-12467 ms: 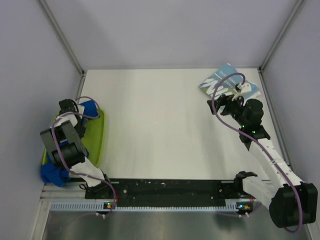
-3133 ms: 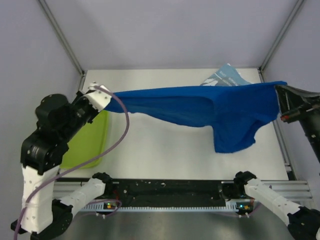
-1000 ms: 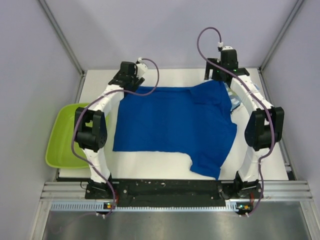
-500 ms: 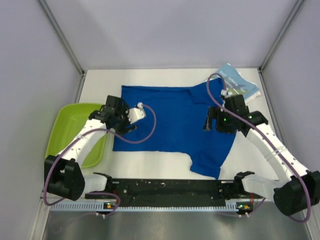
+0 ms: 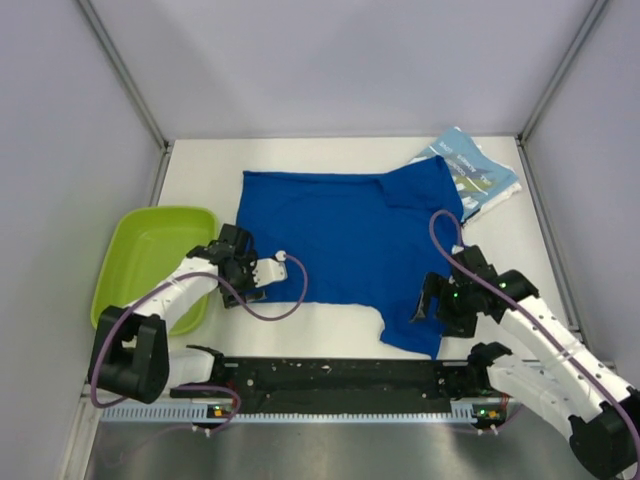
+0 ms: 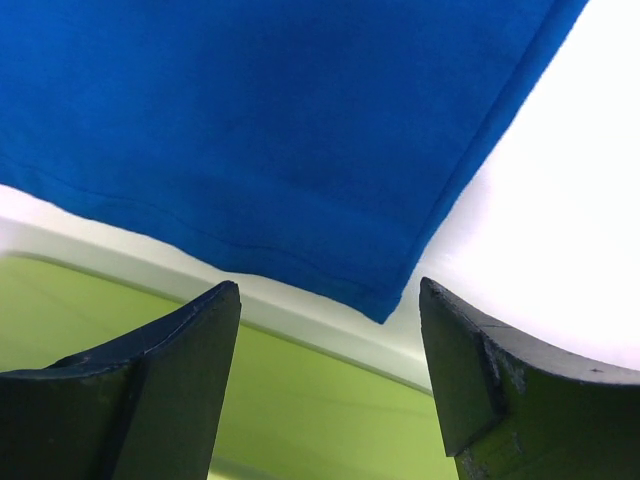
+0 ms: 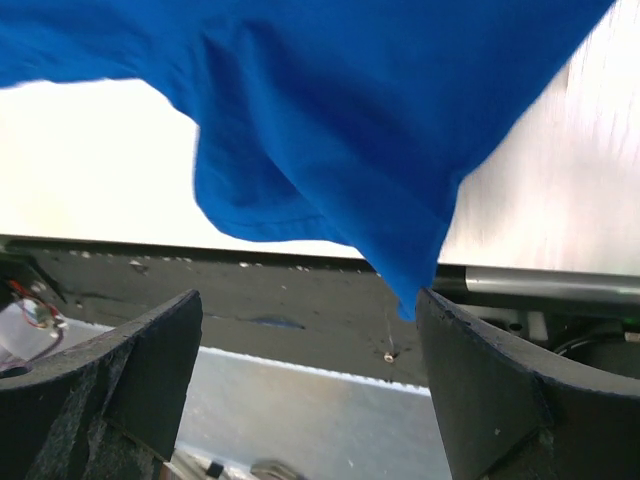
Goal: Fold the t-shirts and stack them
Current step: Grap the side of the flattened tshirt closest away from the robot with both arms, then fold the flattened tshirt in 1/3 of the way
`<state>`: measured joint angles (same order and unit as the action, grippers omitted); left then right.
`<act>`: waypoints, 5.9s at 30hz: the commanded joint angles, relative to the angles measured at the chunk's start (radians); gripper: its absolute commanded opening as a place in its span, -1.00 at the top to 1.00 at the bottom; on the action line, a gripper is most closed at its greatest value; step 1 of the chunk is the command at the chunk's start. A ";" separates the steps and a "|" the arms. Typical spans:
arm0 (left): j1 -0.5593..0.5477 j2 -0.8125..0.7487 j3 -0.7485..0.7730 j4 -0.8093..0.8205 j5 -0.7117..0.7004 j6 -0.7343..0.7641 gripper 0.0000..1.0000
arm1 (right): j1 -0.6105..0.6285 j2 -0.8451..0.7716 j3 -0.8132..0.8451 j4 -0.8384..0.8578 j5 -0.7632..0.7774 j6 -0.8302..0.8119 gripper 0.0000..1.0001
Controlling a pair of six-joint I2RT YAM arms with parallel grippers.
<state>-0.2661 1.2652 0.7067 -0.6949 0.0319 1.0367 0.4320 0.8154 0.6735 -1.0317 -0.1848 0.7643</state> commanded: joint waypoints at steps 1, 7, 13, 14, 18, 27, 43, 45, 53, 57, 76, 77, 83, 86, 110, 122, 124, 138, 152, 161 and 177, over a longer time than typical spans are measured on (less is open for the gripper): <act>0.001 0.008 -0.038 0.083 -0.009 0.017 -0.53 | 0.045 0.027 -0.049 -0.031 -0.015 0.069 -0.71; 0.002 0.051 -0.076 0.193 -0.018 -0.007 -0.49 | 0.047 0.062 -0.149 0.057 -0.042 0.067 -0.70; 0.005 0.062 -0.122 0.262 -0.014 -0.020 -0.22 | 0.047 0.044 -0.219 0.179 -0.055 0.079 0.03; 0.005 0.065 -0.124 0.253 -0.001 -0.020 -0.10 | 0.047 0.031 -0.212 0.182 -0.041 0.081 0.25; 0.005 0.068 -0.110 0.203 0.019 -0.035 0.70 | 0.045 -0.010 -0.135 0.167 0.019 0.078 1.00; 0.005 -0.093 0.014 0.040 -0.023 -0.173 1.00 | 0.011 -0.052 0.119 0.125 0.217 -0.008 1.00; 0.011 0.265 0.379 0.271 -0.207 -0.311 1.00 | -0.240 0.405 0.244 0.785 0.120 -0.324 1.00; 0.016 0.313 0.395 0.276 -0.231 -0.314 1.00 | -0.240 0.459 0.259 0.788 0.117 -0.338 1.00; 0.016 0.436 0.428 0.299 -0.250 -0.316 1.00 | -0.279 0.557 0.279 0.794 0.180 -0.336 1.00; 0.016 0.464 0.435 0.307 -0.254 -0.319 1.00 | -0.280 0.616 0.290 0.808 0.156 -0.355 1.00; 0.019 0.520 0.451 0.497 -0.391 -0.329 0.22 | -0.285 0.818 0.422 0.835 0.294 -0.372 0.53; 0.018 0.523 0.473 0.495 -0.394 -0.339 0.12 | -0.288 0.827 0.449 0.816 0.306 -0.372 0.47; 0.024 0.479 0.542 0.445 -0.377 -0.379 -0.02 | -0.299 0.782 0.549 0.636 0.357 -0.375 0.00; 0.024 0.398 0.516 0.344 -0.247 -0.345 -0.03 | -0.300 0.673 0.479 0.581 0.360 -0.356 -0.23; 0.024 0.428 0.214 0.419 -0.079 -0.023 0.25 | -0.504 0.553 -0.020 0.714 0.189 -0.155 0.82; 0.015 0.215 0.102 0.100 0.020 -0.155 1.00 | -0.599 0.182 -0.115 0.512 0.174 -0.011 1.00; 0.002 0.171 0.067 0.042 0.055 -0.162 1.00 | -0.610 0.101 -0.127 0.474 0.231 0.033 1.00; -0.047 -0.018 0.025 -0.295 0.350 -0.136 0.50 | -0.664 -0.073 -0.187 0.233 0.522 0.300 -0.02; 0.064 0.170 0.293 -0.103 0.212 -0.411 0.02 | -0.365 0.195 0.156 0.334 0.254 -0.221 -0.20; 0.064 0.249 0.257 -0.037 0.207 -0.389 -0.02 | -0.323 0.267 0.043 0.343 -0.027 -0.166 -0.12; 0.065 0.335 0.243 0.017 0.195 -0.376 1.00 | -0.314 0.487 0.043 0.481 -0.033 -0.220 0.66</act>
<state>-0.2028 1.6245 0.9531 -0.6853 0.2241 0.6514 0.1093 1.3022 0.6746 -0.5976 -0.2253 0.5724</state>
